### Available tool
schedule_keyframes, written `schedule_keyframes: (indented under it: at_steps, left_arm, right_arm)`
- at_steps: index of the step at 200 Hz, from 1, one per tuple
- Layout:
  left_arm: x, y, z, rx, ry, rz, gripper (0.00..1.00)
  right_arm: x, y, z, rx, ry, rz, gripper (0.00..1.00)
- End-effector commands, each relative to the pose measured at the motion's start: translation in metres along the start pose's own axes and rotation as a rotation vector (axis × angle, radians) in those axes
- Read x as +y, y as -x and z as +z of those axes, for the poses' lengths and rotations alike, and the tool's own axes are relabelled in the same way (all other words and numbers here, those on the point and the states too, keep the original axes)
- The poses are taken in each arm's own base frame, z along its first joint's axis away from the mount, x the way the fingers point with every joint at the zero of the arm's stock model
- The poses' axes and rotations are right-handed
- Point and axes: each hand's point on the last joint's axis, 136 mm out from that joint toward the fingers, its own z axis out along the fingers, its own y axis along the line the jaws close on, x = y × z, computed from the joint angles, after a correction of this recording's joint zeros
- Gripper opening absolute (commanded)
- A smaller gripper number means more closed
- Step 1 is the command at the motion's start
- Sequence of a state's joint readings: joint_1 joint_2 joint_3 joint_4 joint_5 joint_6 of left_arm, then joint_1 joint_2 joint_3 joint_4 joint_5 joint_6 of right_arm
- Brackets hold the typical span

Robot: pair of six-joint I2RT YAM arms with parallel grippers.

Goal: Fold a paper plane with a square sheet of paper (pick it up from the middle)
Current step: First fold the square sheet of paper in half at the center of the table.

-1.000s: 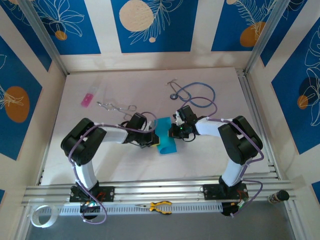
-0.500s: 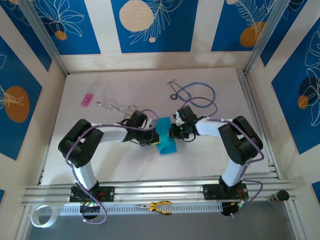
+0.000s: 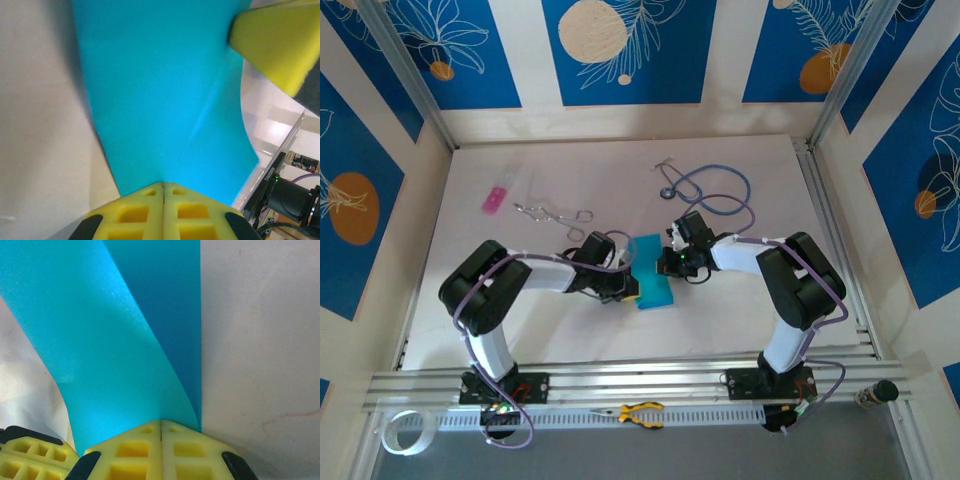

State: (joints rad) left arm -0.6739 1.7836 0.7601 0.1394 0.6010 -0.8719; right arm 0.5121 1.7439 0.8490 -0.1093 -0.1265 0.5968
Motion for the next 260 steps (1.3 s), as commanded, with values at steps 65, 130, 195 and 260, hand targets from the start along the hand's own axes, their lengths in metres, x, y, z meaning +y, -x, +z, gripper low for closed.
schedule_keyframes:
  at_steps: [65,130,195,260]
  left_arm:
    - [-0.018,0.001,-0.015,-0.033,0.078,0.085,0.0]
    - [-0.032,0.0,0.001,-0.015,-0.046,0.02,0.0]
    - [0.017,-0.04,0.009,0.075,0.033,-0.035,0.0]
    - [0.032,-0.06,-0.008,0.124,0.17,0.053,0.0]
  right_arm:
    - [-0.06,-0.051,0.008,0.155,-0.236,0.094,0.0]
    - [-0.061,-0.053,0.011,0.163,-0.234,0.106,0.0]
    - [-0.064,-0.056,0.01,0.165,-0.24,0.11,0.0]
    - [-0.066,-0.058,0.009,0.166,-0.247,0.113,0.0]
